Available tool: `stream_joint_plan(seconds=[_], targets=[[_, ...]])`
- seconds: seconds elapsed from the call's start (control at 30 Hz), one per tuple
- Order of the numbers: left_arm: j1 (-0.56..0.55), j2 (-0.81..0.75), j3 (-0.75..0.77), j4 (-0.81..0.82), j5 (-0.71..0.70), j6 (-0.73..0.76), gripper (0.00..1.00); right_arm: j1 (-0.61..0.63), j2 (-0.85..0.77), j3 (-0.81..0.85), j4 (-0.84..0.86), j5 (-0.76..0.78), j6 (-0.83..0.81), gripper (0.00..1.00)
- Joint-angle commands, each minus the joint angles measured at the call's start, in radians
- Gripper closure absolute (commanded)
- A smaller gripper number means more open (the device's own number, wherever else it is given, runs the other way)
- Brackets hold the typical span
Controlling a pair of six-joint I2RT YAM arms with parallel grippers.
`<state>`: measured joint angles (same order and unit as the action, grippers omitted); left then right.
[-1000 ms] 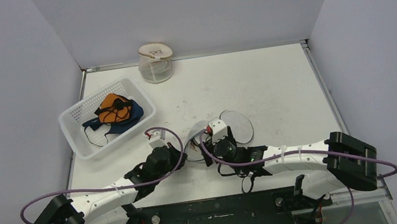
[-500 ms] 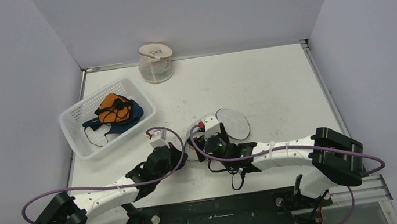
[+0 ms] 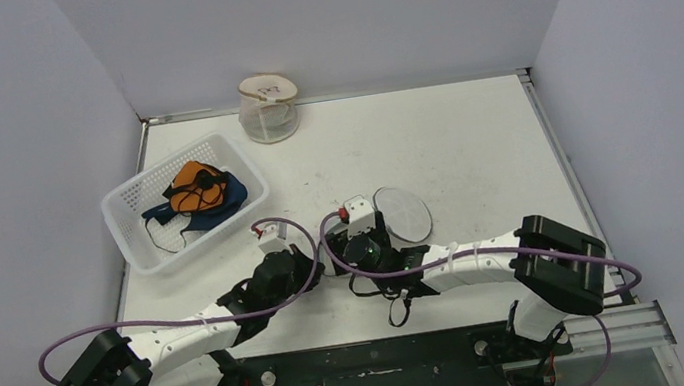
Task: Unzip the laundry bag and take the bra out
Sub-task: Pick up the bra from the laundry bag.
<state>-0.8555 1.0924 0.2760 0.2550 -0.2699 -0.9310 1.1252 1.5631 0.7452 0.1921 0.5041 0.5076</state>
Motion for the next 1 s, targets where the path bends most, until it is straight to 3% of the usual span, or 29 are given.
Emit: stream_joint_plan(seconds=[0.0, 0.23, 0.43, 0.6, 0.77, 0.97], targets=[[0.001, 0.000, 0.008, 0.047, 0.023, 0.009, 1.00, -0.009, -0.088, -0.035, 0.112, 0.090, 0.043, 0.24], [0.002, -0.014, 0.010, 0.047, 0.020, 0.008, 1.00, 0.029, -0.136, -0.021, 0.087, 0.103, 0.010, 0.22], [0.001, -0.016, 0.020, 0.038, 0.027, 0.009, 1.00, 0.064, -0.059, 0.045, 0.002, 0.120, -0.012, 0.18], [0.002, -0.034, 0.012, 0.032, 0.026, 0.005, 1.00, 0.061, 0.021, 0.102, -0.068, 0.154, -0.019, 0.20], [0.001, -0.042, 0.004, 0.029, 0.023, 0.003, 1.00, 0.024, 0.073, 0.122, -0.108, 0.189, -0.001, 0.36], [0.001, -0.041, -0.007, 0.032, 0.020, 0.001, 1.00, -0.002, 0.018, 0.067, -0.077, 0.211, 0.022, 0.58]])
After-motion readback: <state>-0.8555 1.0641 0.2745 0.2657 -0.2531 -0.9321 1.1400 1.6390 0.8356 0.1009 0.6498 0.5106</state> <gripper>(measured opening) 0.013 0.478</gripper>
